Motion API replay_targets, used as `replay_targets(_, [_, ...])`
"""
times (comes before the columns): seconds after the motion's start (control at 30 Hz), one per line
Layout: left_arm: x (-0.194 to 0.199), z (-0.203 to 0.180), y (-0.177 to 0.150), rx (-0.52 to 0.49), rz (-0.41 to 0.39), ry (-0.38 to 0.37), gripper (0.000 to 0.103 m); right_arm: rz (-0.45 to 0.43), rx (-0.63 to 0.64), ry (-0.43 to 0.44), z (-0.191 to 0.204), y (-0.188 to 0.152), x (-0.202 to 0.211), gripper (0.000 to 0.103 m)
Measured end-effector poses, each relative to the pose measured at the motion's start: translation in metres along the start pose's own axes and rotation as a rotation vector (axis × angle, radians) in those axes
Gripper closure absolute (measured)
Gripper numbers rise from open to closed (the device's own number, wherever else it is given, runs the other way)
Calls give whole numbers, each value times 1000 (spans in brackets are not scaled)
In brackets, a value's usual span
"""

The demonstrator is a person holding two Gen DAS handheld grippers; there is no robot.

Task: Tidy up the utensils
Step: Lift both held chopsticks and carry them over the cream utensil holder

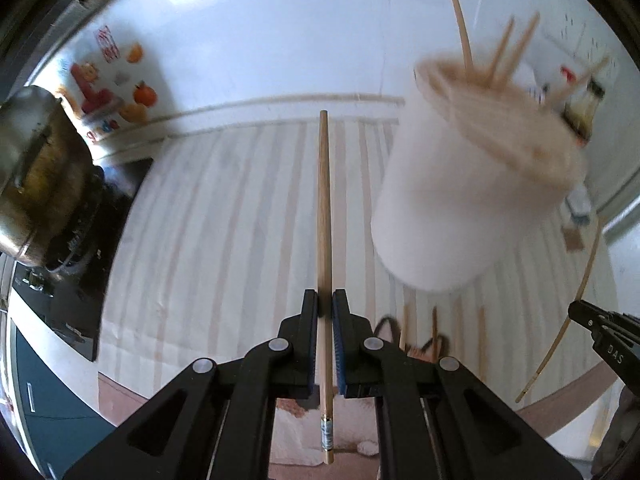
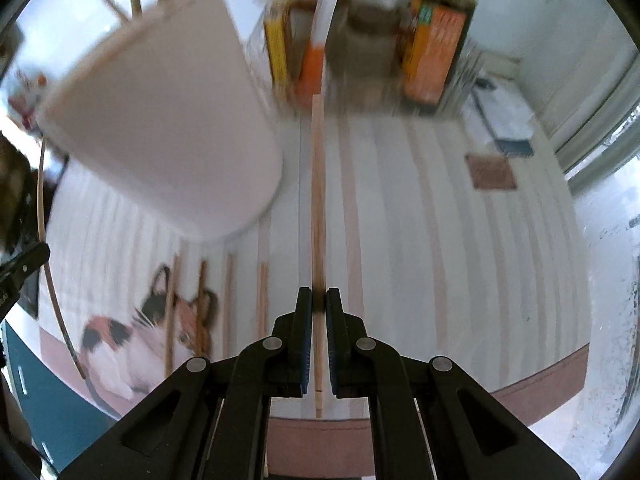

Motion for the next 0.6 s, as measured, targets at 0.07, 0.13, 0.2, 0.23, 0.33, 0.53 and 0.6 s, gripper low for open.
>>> replay_targets(0.07, [13, 0, 12, 15, -37, -9, 98, -53, -22, 3, -5, 6, 15, 96])
replay_targets(0.13, [22, 3, 22, 29, -66, -24, 98, -97, -37, 5, -4, 17, 26, 96])
replay_targets(0.2, [35, 5, 32, 44, -102, -39, 98, -139, -51, 12, -6, 28, 38, 96])
replay_targets(0.23, [43, 5, 38, 54, -122, -49, 98, -165, -59, 16, -7, 32, 47, 96])
replay_targets(0.33, [69, 5, 56, 87, -178, -90, 98, -234, -82, 37, -13, 46, 72, 96])
replay_targets(0.53, [127, 2, 101, 185, -261, -246, 98, -368, -154, 119, -27, 82, 129, 96])
replay_targets(0.6, [143, 1, 117, 210, -288, -304, 98, -409, -187, 146, -34, 98, 146, 96])
Point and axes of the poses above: each gripper's, at about its wrist camera, not at the fingertips, and x roughly against the way its jaws point, z to its left, y to its top, the point moved 1 cm from there along -x, roughly the way its jaws point, and after that the axes turned 10 degrees about x, right-handed, at the moved point
